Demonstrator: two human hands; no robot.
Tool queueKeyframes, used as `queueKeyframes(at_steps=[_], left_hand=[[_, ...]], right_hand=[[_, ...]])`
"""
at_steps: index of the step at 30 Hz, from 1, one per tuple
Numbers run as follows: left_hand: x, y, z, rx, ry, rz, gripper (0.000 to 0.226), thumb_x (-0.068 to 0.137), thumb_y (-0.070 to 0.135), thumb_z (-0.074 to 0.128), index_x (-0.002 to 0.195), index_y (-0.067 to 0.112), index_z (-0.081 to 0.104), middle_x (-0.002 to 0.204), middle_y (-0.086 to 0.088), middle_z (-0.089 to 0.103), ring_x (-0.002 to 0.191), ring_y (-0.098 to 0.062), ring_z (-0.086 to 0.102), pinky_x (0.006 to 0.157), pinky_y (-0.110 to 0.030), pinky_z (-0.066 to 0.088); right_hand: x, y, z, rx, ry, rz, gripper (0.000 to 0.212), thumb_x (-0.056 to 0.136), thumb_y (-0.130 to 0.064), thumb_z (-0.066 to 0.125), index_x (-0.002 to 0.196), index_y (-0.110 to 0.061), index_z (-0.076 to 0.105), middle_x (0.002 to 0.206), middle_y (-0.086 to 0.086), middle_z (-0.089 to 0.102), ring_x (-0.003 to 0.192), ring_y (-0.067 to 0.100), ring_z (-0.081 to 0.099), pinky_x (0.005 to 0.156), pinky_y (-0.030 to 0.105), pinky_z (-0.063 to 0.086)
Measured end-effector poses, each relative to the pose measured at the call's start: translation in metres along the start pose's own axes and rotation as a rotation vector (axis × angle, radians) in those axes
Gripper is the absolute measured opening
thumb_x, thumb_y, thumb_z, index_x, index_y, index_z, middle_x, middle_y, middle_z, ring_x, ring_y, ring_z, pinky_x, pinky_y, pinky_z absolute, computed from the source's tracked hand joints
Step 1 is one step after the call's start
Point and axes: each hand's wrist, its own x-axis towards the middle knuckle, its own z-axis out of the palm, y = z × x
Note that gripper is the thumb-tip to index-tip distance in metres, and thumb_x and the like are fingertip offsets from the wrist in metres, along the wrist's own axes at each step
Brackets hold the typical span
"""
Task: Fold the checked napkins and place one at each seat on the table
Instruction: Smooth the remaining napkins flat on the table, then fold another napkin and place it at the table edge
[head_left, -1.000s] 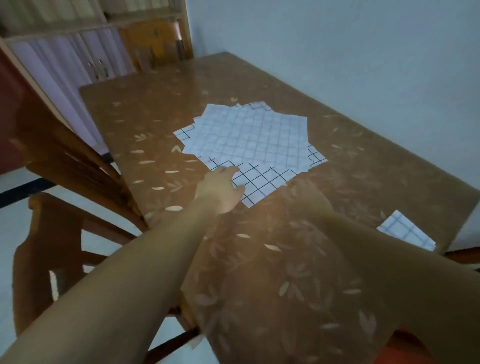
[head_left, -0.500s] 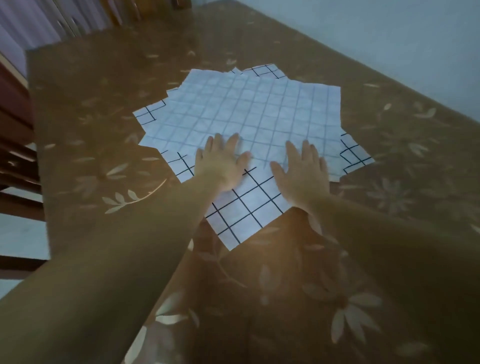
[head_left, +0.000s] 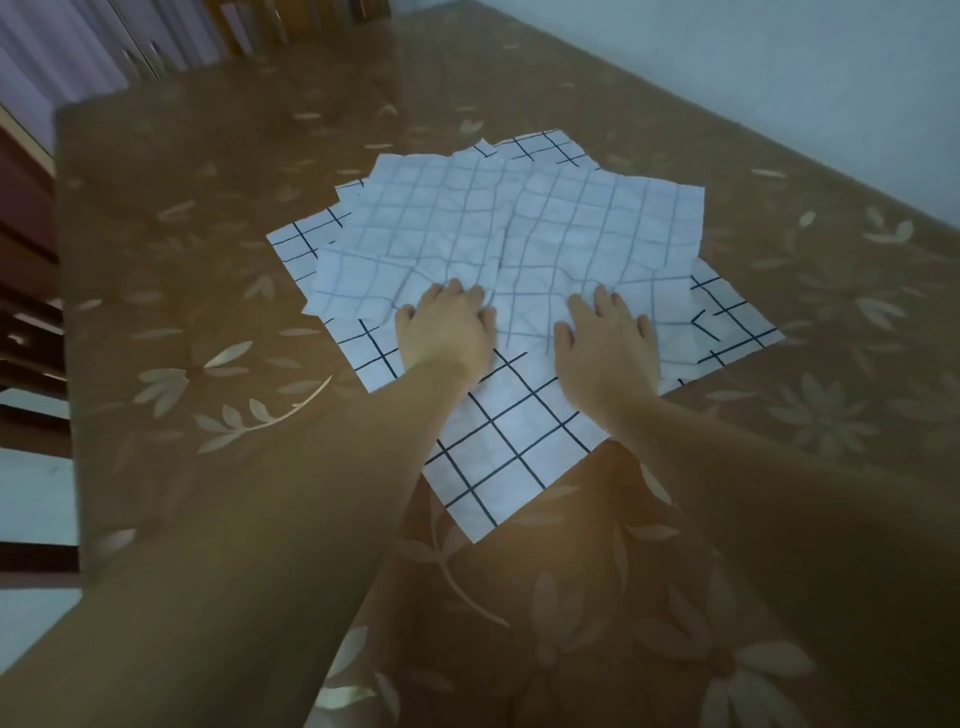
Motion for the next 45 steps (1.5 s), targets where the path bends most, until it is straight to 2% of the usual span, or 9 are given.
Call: queueKeyframes(at_steps=[4,12,15,18,26,33,37,41,45], left_hand=[[-0.015,0.005,-0.020,-0.040,-0.011,-0.014,0.029,0.102,0.025,0.032,0.089,0.019,0.058,0.104,-0.005,0.068,0.103,-0.028,0.058,0.090,-0.038,0.035],[-0.081,0.006,-0.061,-0.390,0.071,-0.054,0.029,0.102,0.022,0.037,0.077,0.016,0.051,0.065,0.001,0.048,0.068,-0.026,0.049,0.050,-0.030,0.026],[-0.107,0.005,-0.084,-0.471,0.072,-0.038,0.035,0.102,0.021,0.039,0.068,0.013,0.044,0.056,0.001,0.044,0.058,-0.023,0.044,0.049,-0.030,0.025],[-0.140,0.002,-0.112,-0.534,0.048,0.007,0.036,0.101,0.021,0.040,0.066,0.014,0.042,0.054,-0.001,0.042,0.053,-0.022,0.039,0.051,-0.030,0.028],[-0.217,-0.019,-0.232,-0.617,-0.032,0.260,0.022,0.098,0.024,0.052,0.082,0.016,0.066,0.078,0.001,0.067,0.077,-0.019,0.059,0.066,-0.030,0.045],[-0.275,-0.021,-0.359,-0.485,-0.157,0.571,0.016,0.091,0.027,0.065,0.088,0.015,0.075,0.092,0.006,0.072,0.091,-0.011,0.062,0.076,-0.023,0.046],[-0.318,-0.016,-0.412,-0.407,-0.141,0.670,0.012,0.090,0.025,0.065,0.087,0.019,0.075,0.087,0.013,0.067,0.088,-0.007,0.056,0.075,-0.016,0.038],[-0.363,-0.017,-0.448,-0.385,-0.097,0.680,0.009,0.086,0.028,0.069,0.083,0.022,0.076,0.080,0.017,0.066,0.084,-0.004,0.059,0.070,-0.017,0.042],[-0.408,-0.021,-0.470,-0.405,-0.078,0.643,0.012,0.076,0.035,0.080,0.072,0.028,0.071,0.069,0.018,0.062,0.070,-0.001,0.055,0.062,-0.020,0.038]], right_hand=[[-0.016,-0.002,-0.006,0.011,0.012,-0.049,0.044,0.105,-0.029,0.025,0.144,-0.020,0.044,0.159,0.001,0.030,0.148,0.015,0.021,0.118,0.042,0.016],[-0.092,-0.018,-0.030,0.163,0.052,-0.027,0.045,0.105,-0.033,0.025,0.130,-0.017,0.058,0.150,0.003,0.045,0.141,0.018,0.037,0.118,0.045,0.022],[-0.128,-0.028,-0.053,0.235,0.197,-0.049,0.037,0.103,-0.028,0.032,0.086,-0.014,0.061,0.094,0.000,0.066,0.093,0.018,0.062,0.087,0.038,0.044],[-0.174,-0.041,-0.076,0.299,0.193,-0.007,0.039,0.101,-0.025,0.038,0.062,-0.019,0.039,0.059,-0.005,0.041,0.056,0.016,0.045,0.062,0.032,0.034],[-0.288,-0.099,-0.158,0.274,-0.332,0.000,0.040,0.101,-0.037,0.041,0.071,-0.013,0.054,0.066,0.001,0.049,0.067,0.018,0.046,0.057,0.022,0.035],[-0.342,-0.128,-0.272,0.359,0.182,0.032,0.007,0.084,-0.023,0.060,0.090,-0.019,0.058,0.095,-0.006,0.062,0.084,0.017,0.058,0.074,0.032,0.049],[-0.376,-0.146,-0.322,0.322,0.095,-0.173,0.064,0.078,-0.023,0.071,0.137,-0.025,0.047,0.135,-0.008,0.050,0.122,0.013,0.049,0.100,0.032,0.042],[-0.417,-0.156,-0.343,0.313,-0.008,-0.231,0.007,0.080,-0.026,0.071,0.082,-0.021,0.066,0.074,-0.012,0.056,0.072,0.008,0.051,0.062,0.023,0.040],[-0.466,-0.143,-0.354,0.426,-0.034,-0.241,0.032,0.078,-0.032,0.072,0.072,-0.002,0.061,0.062,-0.005,0.042,0.059,0.008,0.037,0.058,0.027,0.029]])
